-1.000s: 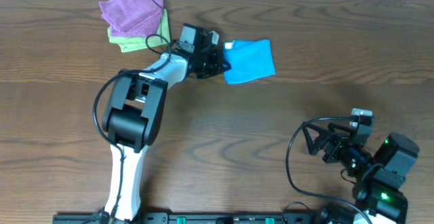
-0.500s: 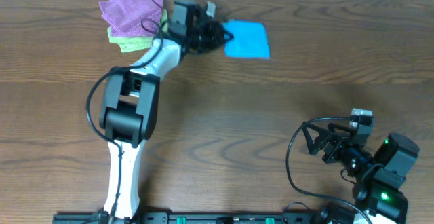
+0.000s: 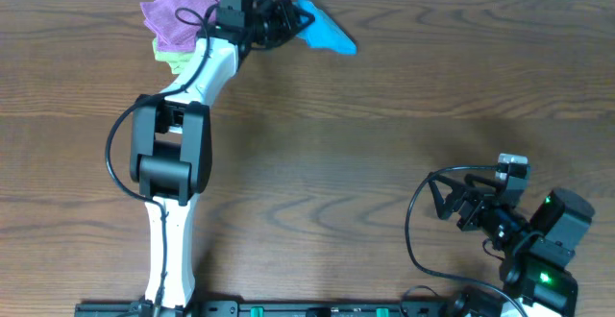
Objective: Fold the cloth
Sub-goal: 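Carry the blue cloth with the left gripper onto the pink cloth stack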
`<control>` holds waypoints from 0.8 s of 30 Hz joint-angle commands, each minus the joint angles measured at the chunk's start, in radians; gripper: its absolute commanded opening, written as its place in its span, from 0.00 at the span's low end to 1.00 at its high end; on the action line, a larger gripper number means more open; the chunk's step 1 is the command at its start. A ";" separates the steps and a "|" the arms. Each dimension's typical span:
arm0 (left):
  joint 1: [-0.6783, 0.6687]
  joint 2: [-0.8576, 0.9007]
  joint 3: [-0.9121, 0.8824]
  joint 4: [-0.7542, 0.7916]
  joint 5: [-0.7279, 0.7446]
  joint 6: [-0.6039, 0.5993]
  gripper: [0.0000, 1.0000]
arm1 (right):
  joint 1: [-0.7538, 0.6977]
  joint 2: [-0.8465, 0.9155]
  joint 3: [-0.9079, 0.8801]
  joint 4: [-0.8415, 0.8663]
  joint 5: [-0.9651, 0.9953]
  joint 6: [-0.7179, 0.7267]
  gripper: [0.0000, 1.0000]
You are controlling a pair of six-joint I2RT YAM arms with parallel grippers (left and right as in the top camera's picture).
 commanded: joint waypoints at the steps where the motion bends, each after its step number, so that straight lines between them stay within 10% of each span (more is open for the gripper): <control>1: 0.036 0.005 0.071 0.000 -0.037 -0.004 0.06 | -0.009 -0.004 -0.001 0.002 -0.019 0.004 0.99; 24: 0.282 0.005 0.361 -0.159 -0.104 0.058 0.06 | -0.009 -0.004 -0.001 0.002 -0.019 0.004 0.99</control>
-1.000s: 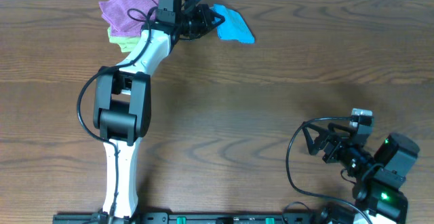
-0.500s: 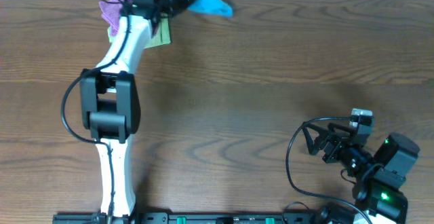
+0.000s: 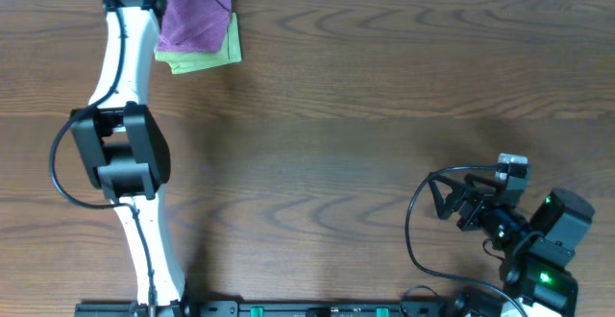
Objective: Fold the cloth
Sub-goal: 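Carry the blue cloth with the left gripper onto the pink cloth stack, then lower the blue cloth onto the stack and open the left gripper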
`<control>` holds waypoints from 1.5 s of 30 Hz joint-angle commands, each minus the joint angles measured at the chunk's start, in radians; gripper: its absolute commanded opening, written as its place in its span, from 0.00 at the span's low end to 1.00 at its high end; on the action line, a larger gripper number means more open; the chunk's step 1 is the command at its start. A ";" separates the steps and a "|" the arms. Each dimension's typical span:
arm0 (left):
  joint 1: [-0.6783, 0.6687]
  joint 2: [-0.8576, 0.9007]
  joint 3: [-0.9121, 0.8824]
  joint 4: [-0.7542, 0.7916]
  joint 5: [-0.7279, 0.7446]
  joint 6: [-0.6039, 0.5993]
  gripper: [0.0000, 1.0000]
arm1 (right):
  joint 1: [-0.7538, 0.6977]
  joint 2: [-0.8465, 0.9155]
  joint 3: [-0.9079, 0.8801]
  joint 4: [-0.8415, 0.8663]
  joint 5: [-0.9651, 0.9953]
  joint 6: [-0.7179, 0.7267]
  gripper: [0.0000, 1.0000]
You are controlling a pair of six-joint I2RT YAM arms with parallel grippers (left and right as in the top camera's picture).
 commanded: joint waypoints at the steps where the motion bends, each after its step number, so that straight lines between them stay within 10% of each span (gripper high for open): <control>1: 0.018 0.005 0.053 -0.041 -0.001 0.071 0.06 | -0.009 -0.005 -0.001 0.002 -0.019 0.005 0.99; 42: 0.087 0.005 0.063 -0.659 -0.360 0.489 0.06 | -0.009 -0.004 -0.001 0.002 -0.019 0.005 0.99; 45: 0.087 0.005 0.063 -0.678 -0.392 0.490 0.20 | -0.009 -0.004 -0.001 0.002 -0.019 0.005 0.99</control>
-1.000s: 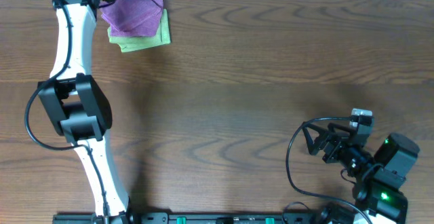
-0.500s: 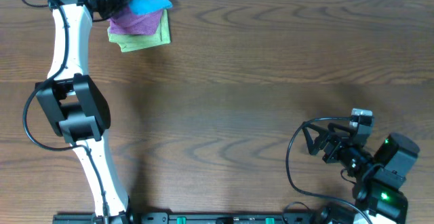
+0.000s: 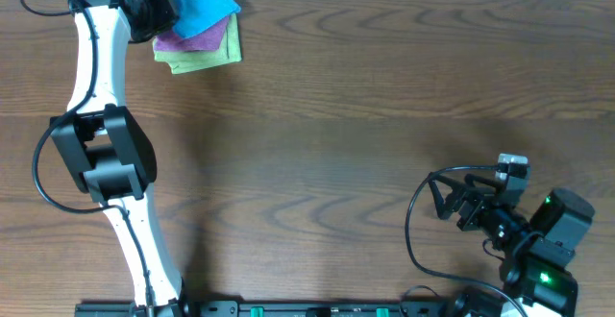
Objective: Fold the cloth
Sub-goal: 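Lower the blue cloth onto the stack and open the left gripper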
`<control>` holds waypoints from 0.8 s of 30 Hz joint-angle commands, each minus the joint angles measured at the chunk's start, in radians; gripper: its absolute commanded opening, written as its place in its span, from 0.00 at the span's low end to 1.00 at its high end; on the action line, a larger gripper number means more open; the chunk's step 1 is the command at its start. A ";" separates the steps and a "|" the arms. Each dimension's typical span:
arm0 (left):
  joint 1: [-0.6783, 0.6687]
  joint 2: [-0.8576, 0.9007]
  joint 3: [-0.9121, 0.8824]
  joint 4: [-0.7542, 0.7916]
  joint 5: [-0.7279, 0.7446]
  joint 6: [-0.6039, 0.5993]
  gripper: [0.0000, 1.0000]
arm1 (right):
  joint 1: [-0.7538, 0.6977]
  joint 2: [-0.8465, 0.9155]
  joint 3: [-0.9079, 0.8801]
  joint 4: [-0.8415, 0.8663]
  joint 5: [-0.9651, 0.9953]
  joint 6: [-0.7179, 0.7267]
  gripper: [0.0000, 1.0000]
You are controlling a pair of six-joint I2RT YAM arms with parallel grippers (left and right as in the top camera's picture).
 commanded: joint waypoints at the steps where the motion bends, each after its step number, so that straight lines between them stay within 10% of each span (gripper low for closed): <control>1: 0.004 0.005 0.028 -0.019 -0.063 0.018 0.25 | -0.009 -0.004 -0.001 0.002 -0.019 0.005 0.99; 8: 0.013 0.005 0.028 -0.056 -0.091 0.051 0.61 | -0.009 -0.005 -0.001 0.002 -0.019 0.005 0.99; 24: 0.070 -0.091 0.029 -0.069 -0.091 0.051 0.70 | -0.009 -0.005 -0.001 0.002 -0.019 0.005 0.99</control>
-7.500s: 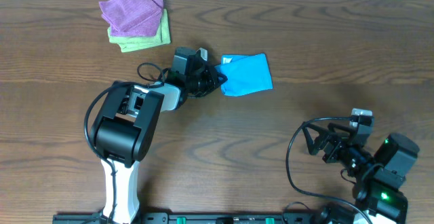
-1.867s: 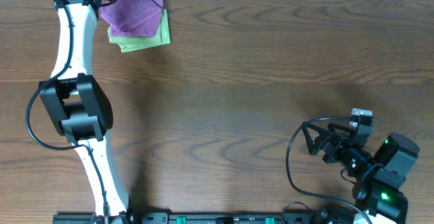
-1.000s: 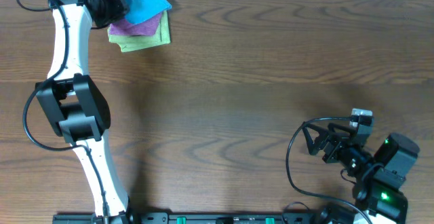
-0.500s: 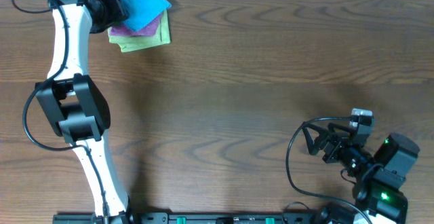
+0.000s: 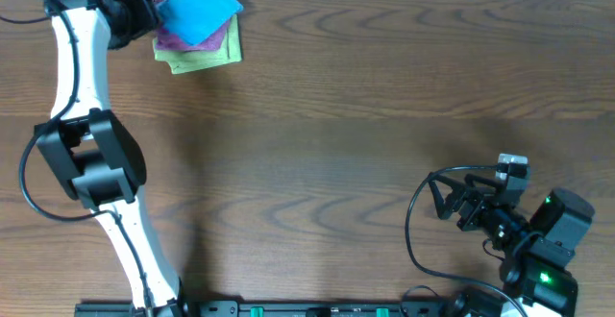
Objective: Fold the cloth
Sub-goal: 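Lower the blue cloth onto the stack and open the left gripper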
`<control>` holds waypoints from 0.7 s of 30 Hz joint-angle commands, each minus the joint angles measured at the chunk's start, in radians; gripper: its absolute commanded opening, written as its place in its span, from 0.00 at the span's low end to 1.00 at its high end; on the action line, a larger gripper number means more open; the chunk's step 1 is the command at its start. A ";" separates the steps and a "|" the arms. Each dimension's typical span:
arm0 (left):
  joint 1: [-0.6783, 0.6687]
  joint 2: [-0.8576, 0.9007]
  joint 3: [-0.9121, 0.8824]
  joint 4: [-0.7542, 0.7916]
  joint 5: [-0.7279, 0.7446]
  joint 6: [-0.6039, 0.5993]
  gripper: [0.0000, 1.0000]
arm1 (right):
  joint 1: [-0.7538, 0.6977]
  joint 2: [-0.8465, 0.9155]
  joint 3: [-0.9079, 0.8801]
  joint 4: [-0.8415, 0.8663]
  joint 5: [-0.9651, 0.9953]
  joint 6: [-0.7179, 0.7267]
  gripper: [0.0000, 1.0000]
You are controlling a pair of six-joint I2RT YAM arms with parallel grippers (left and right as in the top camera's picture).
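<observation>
A folded blue cloth point(image 5: 200, 10) lies flat on a stack at the table's far left corner, over a purple cloth point(image 5: 173, 38) and a green cloth point(image 5: 197, 60). My left gripper point(image 5: 146, 14) sits just left of the blue cloth's edge, apart from it, and its fingers look open with nothing in them. Far from the stack, my right gripper point(image 5: 450, 207) rests low at the near right; the overhead view does not show whether its fingers are closed.
The wooden table point(image 5: 384, 115) ends at its far edge just behind the stack. The left arm's white links point(image 5: 72, 77) run along the left side. Cables loop around the right arm's base point(image 5: 543, 250).
The blue cloth has been let go and now lies flat on the stack. My left gripper has drawn back to the left of it. The right arm has not moved.
My left gripper first held the blue cloth at the far edge, to the right of the purple and green stack. Then it was at the far left corner beyond the stack. Then it held the blue cloth over the stack, where the cloth now lies released.
</observation>
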 commanded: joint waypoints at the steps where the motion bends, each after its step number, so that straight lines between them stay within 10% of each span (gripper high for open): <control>1: 0.005 -0.065 0.029 -0.005 -0.011 0.011 0.70 | -0.009 -0.005 -0.001 0.002 -0.019 0.005 0.99; 13: 0.002 -0.116 0.029 -0.018 0.062 0.011 0.68 | -0.009 -0.005 -0.001 0.002 -0.019 0.005 0.99; 18: -0.018 -0.117 0.028 0.011 0.208 -0.014 0.11 | -0.009 -0.005 -0.001 0.002 -0.019 0.005 0.99; 21: -0.059 -0.116 0.028 0.038 0.206 -0.043 0.06 | -0.009 -0.004 -0.001 0.002 -0.019 0.005 0.99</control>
